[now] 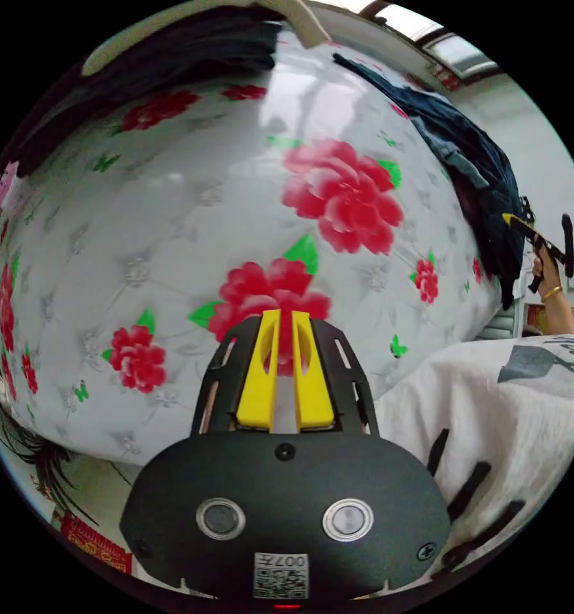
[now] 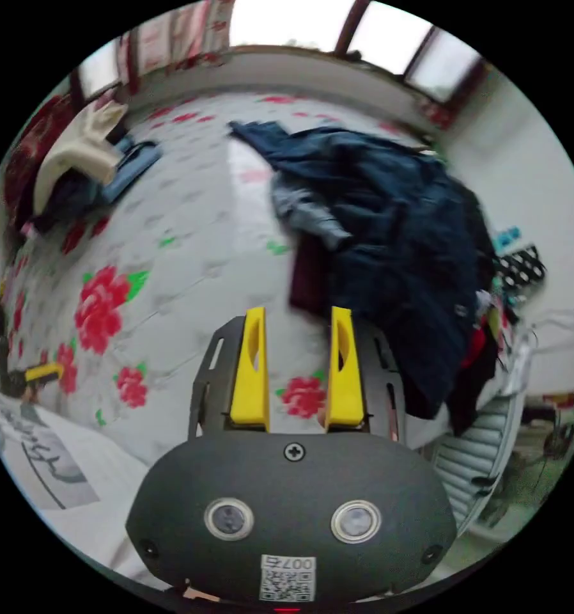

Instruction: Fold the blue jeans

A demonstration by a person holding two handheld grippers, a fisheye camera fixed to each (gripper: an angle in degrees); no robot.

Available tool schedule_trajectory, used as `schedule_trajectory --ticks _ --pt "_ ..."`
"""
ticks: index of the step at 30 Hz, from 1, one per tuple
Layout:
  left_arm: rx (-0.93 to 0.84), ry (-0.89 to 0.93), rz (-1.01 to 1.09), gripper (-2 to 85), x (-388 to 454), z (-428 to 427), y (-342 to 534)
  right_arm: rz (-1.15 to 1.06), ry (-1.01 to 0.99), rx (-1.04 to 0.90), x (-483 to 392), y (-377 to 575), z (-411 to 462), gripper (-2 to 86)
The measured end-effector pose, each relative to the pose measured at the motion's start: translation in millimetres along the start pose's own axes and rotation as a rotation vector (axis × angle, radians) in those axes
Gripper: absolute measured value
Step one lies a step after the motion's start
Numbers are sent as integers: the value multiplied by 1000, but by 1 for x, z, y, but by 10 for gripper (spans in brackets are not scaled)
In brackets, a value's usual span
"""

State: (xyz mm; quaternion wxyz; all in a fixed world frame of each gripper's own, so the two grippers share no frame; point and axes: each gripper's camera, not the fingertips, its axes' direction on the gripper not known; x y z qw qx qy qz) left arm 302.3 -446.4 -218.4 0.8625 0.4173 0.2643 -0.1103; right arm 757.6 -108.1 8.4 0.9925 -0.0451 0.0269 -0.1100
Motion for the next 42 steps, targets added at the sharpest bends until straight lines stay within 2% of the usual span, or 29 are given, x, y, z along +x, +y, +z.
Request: schedule_trajectory --ticks 4,8,10,12,15,17,18,20,22,24,26,28,30,32,34,37,42 --pt "13 -19 90 25 40 -20 0 147 55 96 61 19 -12 129" --pt "39 20 69 29 54 -35 12 131 -12 -115 85 30 46 104" --pt "41 44 39 32 59 -41 27 105 140 -93 81 37 51 78" --pt "55 41 17 35 60 -47 41 81 183 -123 80 38 49 48" --pt "83 35 -37 38 57 -59 65 23 -3 -19 85 46 13 16" --pt "105 46 -77 39 53 -68 78 -32 -254 227 85 69 -39 6" --pt "122 64 -101 41 50 -74 86 -48 -322 270 84 74 -51 4" --pt "156 98 -130 45 46 -84 94 -162 -671 450 71 95 -92 1" --pt "209 155 -158 56 42 -99 101 -315 -890 489 40 102 -109 1" --pt "272 206 -192 64 37 -114 108 -513 -1041 438 -9 106 -118 1" --pt "340 274 -238 69 27 -127 117 -764 -1217 317 -79 117 -121 2" --pt "415 345 -341 76 5 -140 136 -924 -1314 182 -123 126 -118 6" --pt "458 384 -432 76 -16 -147 154 -1051 -1299 74 -154 136 -115 15" --pt "476 376 -542 65 -39 -153 175 -1171 -1132 42 -171 149 -114 30" --pt "469 302 -689 39 -62 -162 206 -1143 -1092 81 -162 148 -110 40" --pt "508 288 -815 48 -81 -177 245 -936 -1040 78 -130 131 -80 57" --pt "524 296 -792 77 -69 -205 266 -492 -897 -1 -52 92 -12 85"
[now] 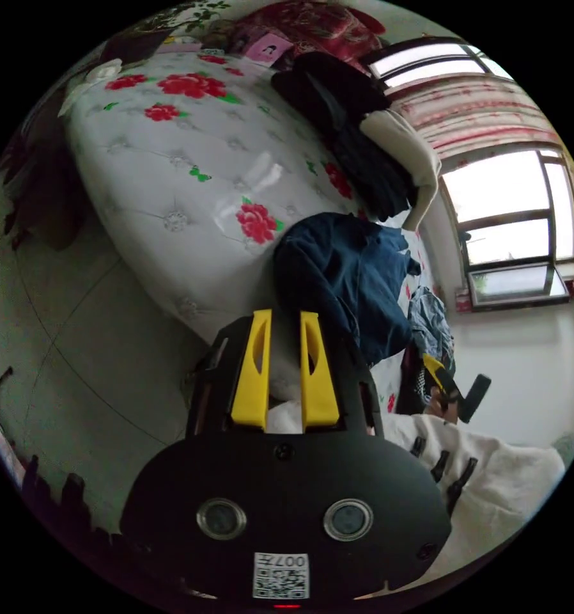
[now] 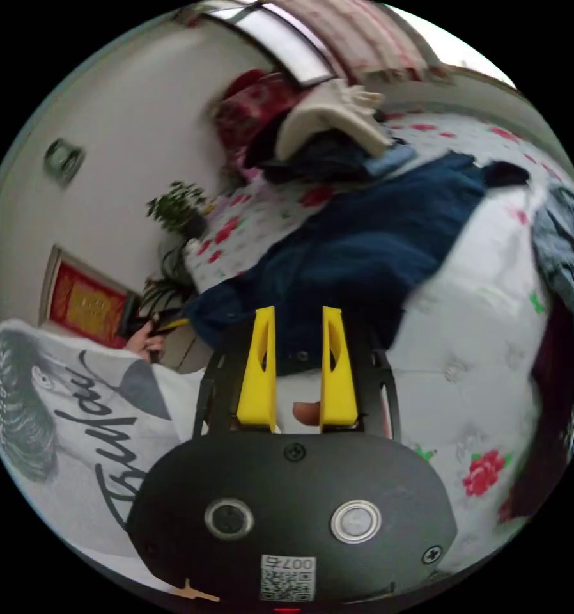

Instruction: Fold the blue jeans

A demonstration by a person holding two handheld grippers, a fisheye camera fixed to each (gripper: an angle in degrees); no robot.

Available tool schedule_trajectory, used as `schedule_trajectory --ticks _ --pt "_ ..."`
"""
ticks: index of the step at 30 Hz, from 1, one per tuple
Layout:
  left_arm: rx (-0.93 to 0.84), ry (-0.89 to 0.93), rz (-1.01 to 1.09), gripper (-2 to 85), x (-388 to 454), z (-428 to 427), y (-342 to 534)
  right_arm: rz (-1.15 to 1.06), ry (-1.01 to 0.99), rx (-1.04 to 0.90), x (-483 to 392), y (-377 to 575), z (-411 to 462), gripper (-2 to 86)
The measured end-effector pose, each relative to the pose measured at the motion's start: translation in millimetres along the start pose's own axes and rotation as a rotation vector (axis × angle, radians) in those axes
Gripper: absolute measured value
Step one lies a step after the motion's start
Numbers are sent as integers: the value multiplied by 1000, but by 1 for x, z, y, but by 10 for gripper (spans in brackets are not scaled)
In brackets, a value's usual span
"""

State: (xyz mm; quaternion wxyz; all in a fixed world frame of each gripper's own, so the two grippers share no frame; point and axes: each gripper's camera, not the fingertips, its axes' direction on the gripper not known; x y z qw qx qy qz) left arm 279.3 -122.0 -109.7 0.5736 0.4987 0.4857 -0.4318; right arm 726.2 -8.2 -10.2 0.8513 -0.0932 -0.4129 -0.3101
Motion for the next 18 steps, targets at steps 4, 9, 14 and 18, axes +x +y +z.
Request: schedule_trajectory --ticks 4,9,14,18 --pt "-80 -99 180 86 55 16 0 165 74 28 58 -4 -20 104" --pt "-210 -191 263 99 104 72 -35 191 71 -75 87 -28 6 99" --pt "-376 -351 442 15 142 116 -92 109 67 -164 82 -50 36 24" --pt "-276 -363 439 -3 150 71 -167 -48 -122 -278 56 -71 54 5"
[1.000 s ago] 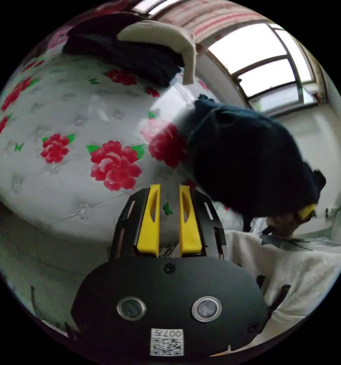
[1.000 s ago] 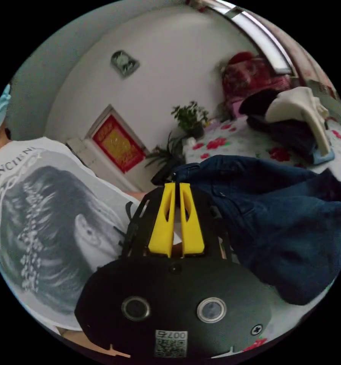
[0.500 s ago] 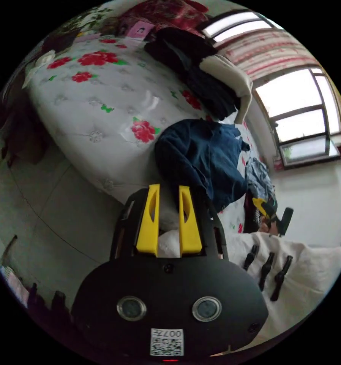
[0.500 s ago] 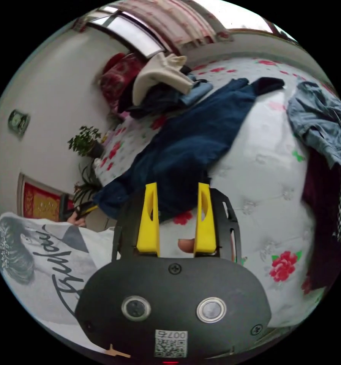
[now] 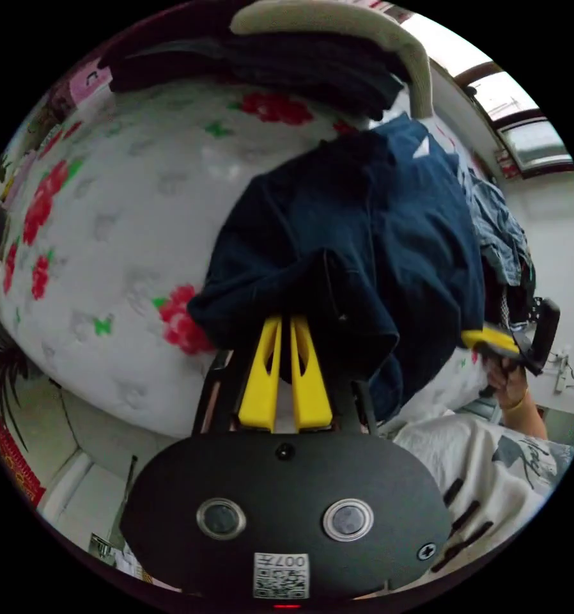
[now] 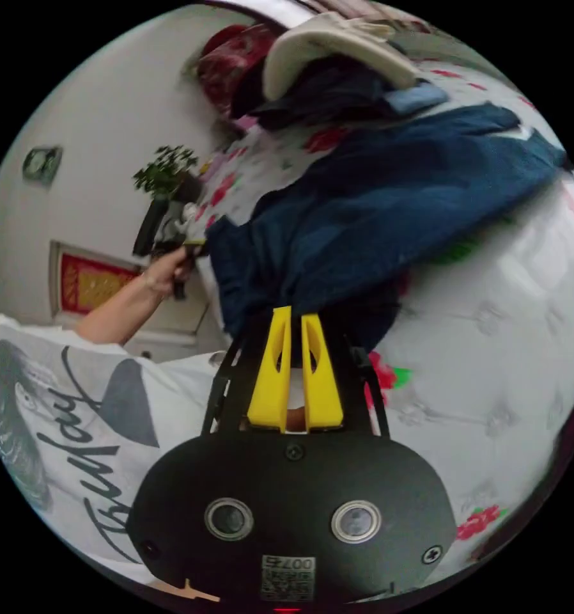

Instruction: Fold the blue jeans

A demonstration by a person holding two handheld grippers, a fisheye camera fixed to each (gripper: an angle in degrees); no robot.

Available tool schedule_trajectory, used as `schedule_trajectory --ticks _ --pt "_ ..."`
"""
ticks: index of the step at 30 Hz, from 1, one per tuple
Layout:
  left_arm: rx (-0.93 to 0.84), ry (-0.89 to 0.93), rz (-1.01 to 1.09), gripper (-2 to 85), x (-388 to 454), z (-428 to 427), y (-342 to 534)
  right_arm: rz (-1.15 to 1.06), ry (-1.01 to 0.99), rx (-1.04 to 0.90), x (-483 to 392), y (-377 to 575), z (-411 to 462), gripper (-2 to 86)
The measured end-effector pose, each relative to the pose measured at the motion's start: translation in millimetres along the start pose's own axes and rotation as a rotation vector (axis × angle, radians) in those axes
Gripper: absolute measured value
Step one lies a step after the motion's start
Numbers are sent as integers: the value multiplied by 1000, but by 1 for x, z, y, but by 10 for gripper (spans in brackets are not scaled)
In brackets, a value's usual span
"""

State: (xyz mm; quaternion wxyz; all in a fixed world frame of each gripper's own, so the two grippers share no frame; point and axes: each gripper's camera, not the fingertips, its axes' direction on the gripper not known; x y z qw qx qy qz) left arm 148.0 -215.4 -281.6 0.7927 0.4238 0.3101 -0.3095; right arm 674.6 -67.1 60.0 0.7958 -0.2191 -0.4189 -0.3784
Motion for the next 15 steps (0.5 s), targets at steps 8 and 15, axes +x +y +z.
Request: schedule_trajectory --ticks 8,15 --pt "521 -207 -313 0 -138 -238 -48 -614 -396 -194 -137 -90 28 15" --pt "252 -319 -551 55 -232 -219 -41 -391 -170 -127 -61 -110 10 37"
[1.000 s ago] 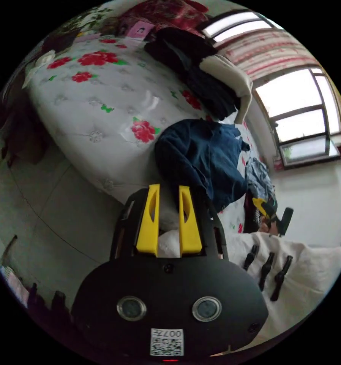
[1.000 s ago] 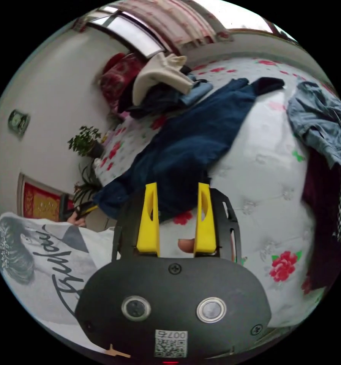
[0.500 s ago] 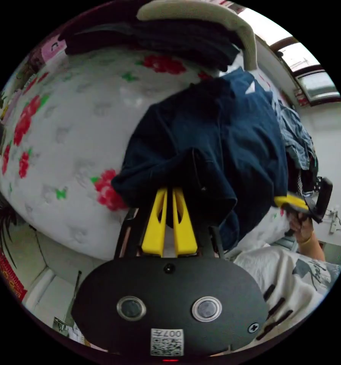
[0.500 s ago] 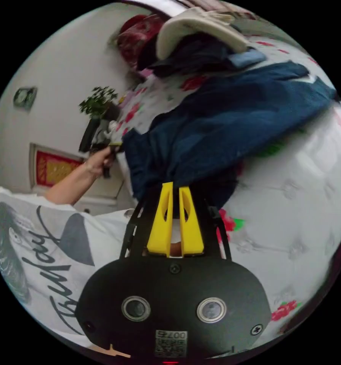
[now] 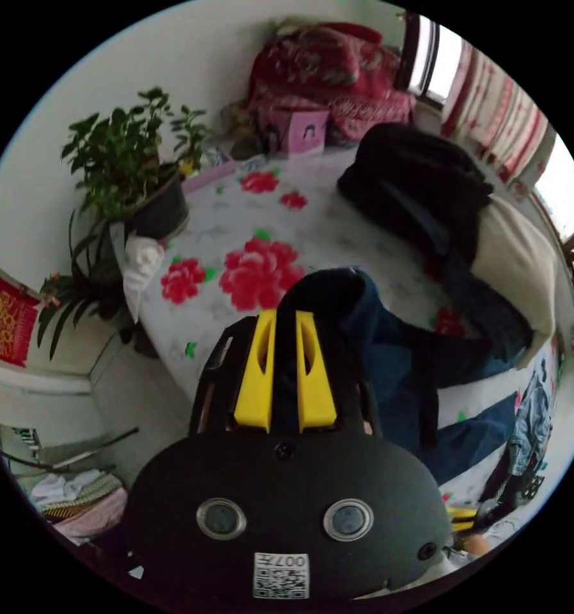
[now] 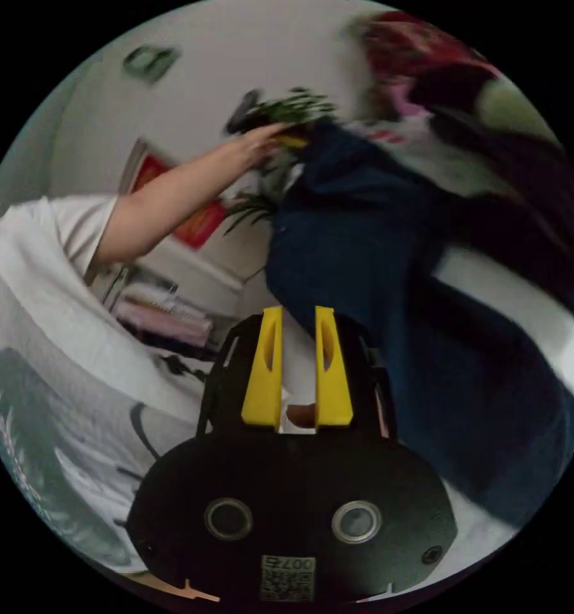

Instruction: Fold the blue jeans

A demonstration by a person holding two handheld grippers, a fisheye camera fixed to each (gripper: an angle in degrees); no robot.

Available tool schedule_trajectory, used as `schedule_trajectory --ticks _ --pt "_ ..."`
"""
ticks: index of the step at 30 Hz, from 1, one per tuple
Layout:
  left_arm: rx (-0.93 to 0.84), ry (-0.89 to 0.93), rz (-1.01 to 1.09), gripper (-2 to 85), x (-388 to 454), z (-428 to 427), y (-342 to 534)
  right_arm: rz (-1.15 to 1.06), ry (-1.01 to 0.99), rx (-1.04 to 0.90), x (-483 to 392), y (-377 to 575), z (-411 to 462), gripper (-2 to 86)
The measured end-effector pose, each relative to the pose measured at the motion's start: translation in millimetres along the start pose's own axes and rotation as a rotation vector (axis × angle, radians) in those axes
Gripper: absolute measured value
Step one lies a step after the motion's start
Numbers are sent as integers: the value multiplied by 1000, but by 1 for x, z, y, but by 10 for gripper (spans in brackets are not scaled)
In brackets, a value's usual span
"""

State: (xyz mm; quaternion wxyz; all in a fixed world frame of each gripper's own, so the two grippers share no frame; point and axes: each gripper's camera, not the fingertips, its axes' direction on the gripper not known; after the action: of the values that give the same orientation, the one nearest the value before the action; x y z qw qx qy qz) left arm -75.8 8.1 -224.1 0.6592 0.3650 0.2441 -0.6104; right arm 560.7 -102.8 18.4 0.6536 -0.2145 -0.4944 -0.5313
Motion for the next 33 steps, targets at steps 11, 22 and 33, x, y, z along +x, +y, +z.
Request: schedule_trajectory --ticks 11,22,33 --pt "-74 214 -417 87 -85 17 200 1106 500 681 153 244 -228 78" --pt "-221 286 -550 87 -109 32 212 1214 375 760 197 242 -264 20" --pt "50 341 -115 13 -125 -95 161 786 452 953 -16 307 -329 2"
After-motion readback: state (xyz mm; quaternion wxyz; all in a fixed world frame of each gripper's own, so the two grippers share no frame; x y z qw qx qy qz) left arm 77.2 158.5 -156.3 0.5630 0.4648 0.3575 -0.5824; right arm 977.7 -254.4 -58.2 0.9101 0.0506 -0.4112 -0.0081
